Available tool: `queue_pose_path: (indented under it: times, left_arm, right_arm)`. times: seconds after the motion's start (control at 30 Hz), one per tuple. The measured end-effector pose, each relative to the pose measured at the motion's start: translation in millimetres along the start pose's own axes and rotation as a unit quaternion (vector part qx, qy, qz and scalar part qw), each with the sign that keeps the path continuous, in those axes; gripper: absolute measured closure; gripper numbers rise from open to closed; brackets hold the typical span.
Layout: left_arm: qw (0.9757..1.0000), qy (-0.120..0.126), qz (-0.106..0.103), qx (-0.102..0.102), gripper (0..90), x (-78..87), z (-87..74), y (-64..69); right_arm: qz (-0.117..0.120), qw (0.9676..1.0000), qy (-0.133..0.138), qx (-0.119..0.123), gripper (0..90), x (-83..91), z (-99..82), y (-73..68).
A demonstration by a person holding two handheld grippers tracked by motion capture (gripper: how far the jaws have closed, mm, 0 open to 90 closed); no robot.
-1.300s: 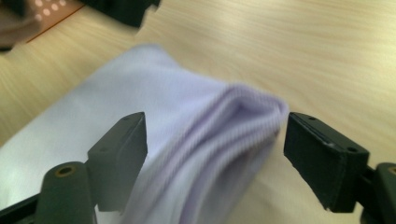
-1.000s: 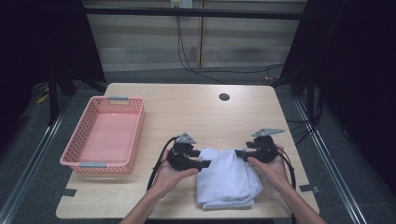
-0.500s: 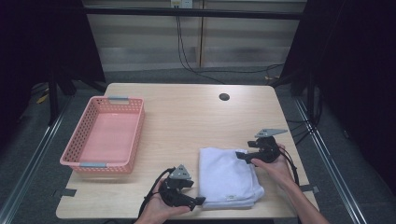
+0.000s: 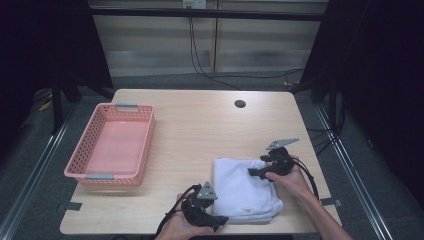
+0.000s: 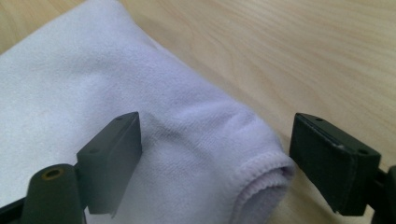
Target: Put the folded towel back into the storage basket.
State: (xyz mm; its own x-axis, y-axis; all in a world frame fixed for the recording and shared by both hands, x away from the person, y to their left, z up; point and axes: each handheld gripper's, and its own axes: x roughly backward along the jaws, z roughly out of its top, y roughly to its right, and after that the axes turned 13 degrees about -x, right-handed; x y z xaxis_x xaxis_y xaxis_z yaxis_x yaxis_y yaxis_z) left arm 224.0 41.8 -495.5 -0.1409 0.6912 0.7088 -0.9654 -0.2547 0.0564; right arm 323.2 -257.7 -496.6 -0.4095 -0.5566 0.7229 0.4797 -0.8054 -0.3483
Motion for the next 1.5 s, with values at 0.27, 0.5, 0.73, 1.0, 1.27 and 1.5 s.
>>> queue_pose_path:
  times: [0.27,0.5,0.73,1.0,1.27,1.5]
  left_arm:
    - [0.9982,-0.032,0.011,-0.05,36.1,1.5,3.7,4.2]
    - [0.9993,-0.027,0.003,-0.027,64.2,3.5,3.6,-0.8]
    - [0.9994,-0.023,-0.02,-0.014,69.6,4.5,2.8,-9.3]
    - [0.9994,-0.015,-0.033,-0.004,70.3,7.7,1.4,-13.4]
    - [0.9993,0.021,-0.029,0.005,71.8,16.4,12.4,-24.2]
    - [0.9985,0.049,-0.024,0.006,72.2,31.3,17.1,-32.9]
  right_arm:
    - [0.005,0.9997,-0.021,0.009,25.0,-2.5,-1.5,-5.3]
    - [0.026,0.9992,-0.025,0.015,41.5,-2.0,-3.9,-10.1]
    - [0.057,0.9978,-0.035,0.003,58.9,-2.3,-3.7,-9.3]
    - [0.059,0.9979,-0.026,-0.005,65.5,1.6,-1.7,-8.6]
    - [0.047,0.9987,0.01,-0.016,66.0,9.3,7.1,-9.1]
    - [0.057,0.9974,0.037,-0.027,65.8,21.5,12.6,-7.6]
